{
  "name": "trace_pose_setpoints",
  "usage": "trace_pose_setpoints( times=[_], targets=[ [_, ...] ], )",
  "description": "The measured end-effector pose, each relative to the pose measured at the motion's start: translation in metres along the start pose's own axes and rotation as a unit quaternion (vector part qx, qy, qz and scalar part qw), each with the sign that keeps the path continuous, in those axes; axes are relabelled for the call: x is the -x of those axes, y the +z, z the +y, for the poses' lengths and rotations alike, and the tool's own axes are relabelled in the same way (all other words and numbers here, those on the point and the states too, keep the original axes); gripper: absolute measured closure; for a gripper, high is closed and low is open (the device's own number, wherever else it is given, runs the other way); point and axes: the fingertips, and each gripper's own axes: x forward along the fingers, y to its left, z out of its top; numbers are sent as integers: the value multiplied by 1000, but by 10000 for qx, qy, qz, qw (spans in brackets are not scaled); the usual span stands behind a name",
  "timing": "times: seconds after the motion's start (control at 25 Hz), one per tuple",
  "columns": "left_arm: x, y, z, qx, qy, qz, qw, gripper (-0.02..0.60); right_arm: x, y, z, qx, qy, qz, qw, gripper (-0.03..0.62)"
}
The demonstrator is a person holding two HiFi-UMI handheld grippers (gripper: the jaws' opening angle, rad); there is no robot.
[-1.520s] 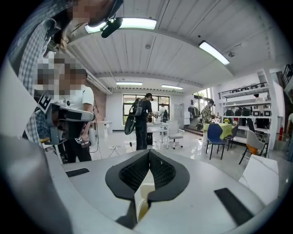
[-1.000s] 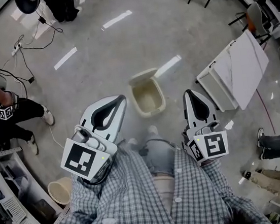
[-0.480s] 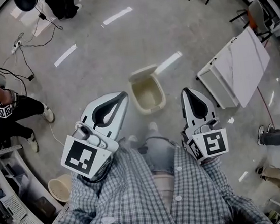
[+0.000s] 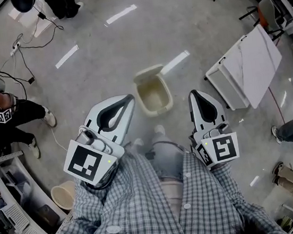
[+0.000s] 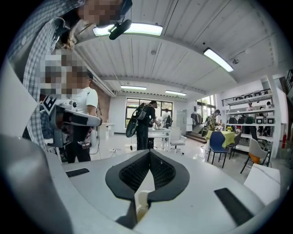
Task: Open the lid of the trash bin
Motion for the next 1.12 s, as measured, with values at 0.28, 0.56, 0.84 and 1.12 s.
trace_pose_setpoints(
  times=[0.28, 0.56, 0.84, 1.12],
  targets=[
    [-1, 0, -1, 30, -89, 31, 10000, 577, 3, -1, 0, 3, -64, 65, 10000, 576],
    [-2, 2, 0, 39, -128, 6, 9999, 577, 1, -3, 3, 5, -49, 133, 9999, 576],
    [6, -4, 4, 64, -88, 29, 9999, 577, -1, -8, 11, 4, -7, 189, 9998, 576],
    [3, -5, 8, 76, -86, 24, 9999, 577, -7, -13, 11, 32, 29, 288, 9996, 576]
  ],
)
